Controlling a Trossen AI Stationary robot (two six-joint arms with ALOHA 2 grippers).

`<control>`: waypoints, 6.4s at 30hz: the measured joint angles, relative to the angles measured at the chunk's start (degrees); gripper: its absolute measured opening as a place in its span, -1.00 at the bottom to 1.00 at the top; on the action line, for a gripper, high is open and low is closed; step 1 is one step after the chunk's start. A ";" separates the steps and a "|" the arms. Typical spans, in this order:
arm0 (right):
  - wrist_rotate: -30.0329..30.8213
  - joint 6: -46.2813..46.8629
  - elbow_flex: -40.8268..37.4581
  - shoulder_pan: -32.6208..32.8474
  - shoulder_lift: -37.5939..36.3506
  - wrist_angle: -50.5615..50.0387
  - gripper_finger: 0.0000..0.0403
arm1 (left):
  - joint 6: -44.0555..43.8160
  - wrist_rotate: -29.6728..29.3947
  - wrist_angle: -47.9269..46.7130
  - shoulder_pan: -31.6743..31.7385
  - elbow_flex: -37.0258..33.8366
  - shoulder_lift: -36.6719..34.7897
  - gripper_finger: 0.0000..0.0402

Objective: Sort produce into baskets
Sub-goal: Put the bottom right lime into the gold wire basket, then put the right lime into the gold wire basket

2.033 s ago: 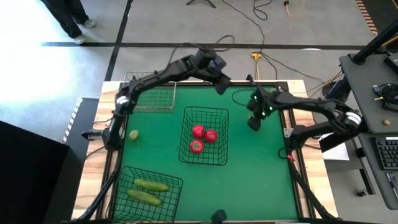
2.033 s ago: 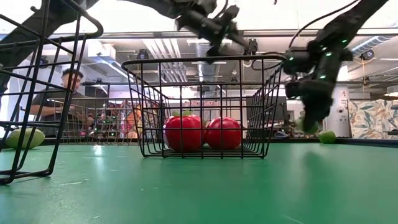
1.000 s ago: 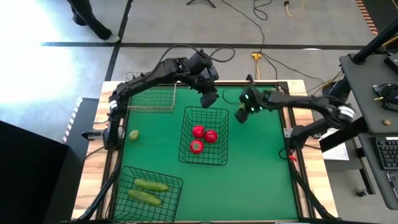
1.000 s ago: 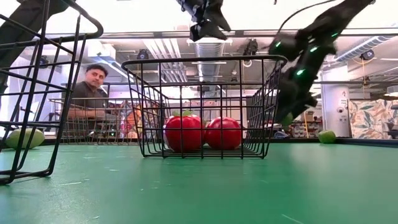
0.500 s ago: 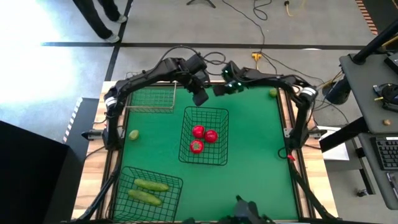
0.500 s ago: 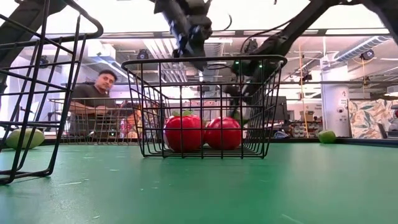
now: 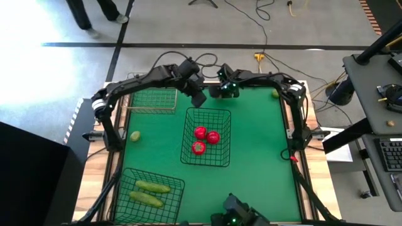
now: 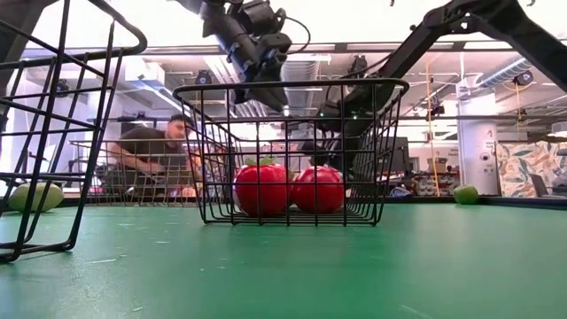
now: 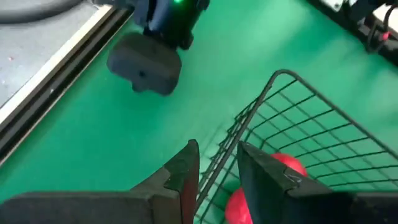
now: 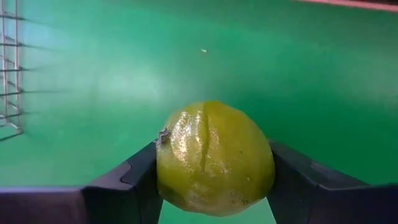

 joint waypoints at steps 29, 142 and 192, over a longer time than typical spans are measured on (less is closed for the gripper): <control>22.05 -15.93 -0.17 0.21 -29.23 -22.96 0.68 | -9.18 -6.41 1.26 3.15 17.94 18.76 0.26; 28.65 -19.14 -0.58 6.53 -52.40 -40.71 0.62 | -11.86 -21.10 -21.69 21.87 -19.21 -8.04 -0.07; 25.62 -9.92 -12.59 8.13 -52.14 -36.54 0.62 | 1.17 -12.52 -36.42 33.04 0.65 13.70 0.42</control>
